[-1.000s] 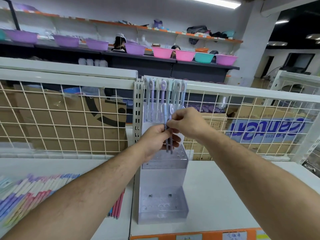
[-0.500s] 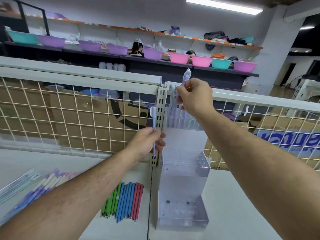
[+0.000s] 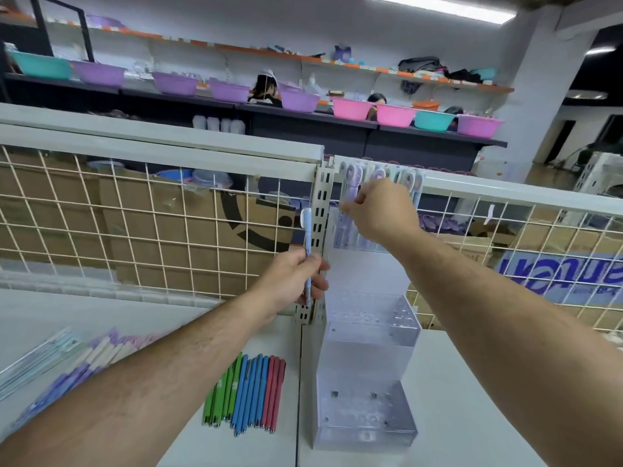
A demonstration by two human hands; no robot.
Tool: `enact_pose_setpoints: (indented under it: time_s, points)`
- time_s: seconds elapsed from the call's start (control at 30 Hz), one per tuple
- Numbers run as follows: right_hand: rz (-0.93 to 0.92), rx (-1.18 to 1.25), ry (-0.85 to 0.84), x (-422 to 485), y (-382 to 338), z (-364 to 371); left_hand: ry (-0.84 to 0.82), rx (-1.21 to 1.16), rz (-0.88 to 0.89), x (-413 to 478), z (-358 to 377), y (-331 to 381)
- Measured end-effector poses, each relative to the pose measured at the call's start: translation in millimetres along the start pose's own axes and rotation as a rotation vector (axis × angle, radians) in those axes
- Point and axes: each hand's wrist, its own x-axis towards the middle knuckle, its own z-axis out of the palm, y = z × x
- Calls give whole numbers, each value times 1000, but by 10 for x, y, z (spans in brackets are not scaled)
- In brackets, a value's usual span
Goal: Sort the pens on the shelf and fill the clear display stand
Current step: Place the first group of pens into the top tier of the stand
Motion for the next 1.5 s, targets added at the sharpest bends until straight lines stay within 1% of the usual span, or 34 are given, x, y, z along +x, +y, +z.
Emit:
enact_pose_setpoints:
  time_s: [0.07, 0.17, 0.2, 0.23, 0.27, 0.37, 0.47, 0.57, 0.67, 0.77, 0.97, 1.13, 1.33, 1.5]
  points:
    - [-15, 11, -48, -76, 29, -5, -9, 1, 16, 14, 29, 17]
    - [-62, 323, -209, -274, 73, -4, -30, 21, 59, 36, 94, 55]
    - [-82, 392, -272, -334, 82, -2, -37, 30, 76, 38, 126, 71]
    - [-116, 406, -310, -380, 100, 4, -41, 41, 93, 45, 161, 83]
    - [-149, 385, -313, -405, 116, 17, -40, 55, 108, 52, 197, 97]
    - [-151, 334, -250, -411, 158, 30, -26, 73, 140, 72, 279, 129]
    - [-91, 376, -178, -348, 192, -40, -15, 146, 197, 123, 310, 114]
    - [-25, 442, 4, -199, 207, -178, 37, 361, 269, 190, 300, 31]
    - [-13, 467, 185, -49, 188, -310, 42, 524, 316, 199, 266, -25]
    - [-42, 422, 264, 16, 149, -346, 39, 589, 314, 181, 235, -46]
    - [-72, 362, 260, 59, 104, -245, 24, 603, 285, 198, 168, -111]
    - [-71, 201, 139, 59, 108, -121, 28, 588, 269, 212, 120, -143]
    - [-47, 110, 101, 64, 77, -116, 29, 593, 263, 226, 98, -169]
    - [11, 95, 37, 75, 76, -113, 20, 590, 263, 235, 107, -170]
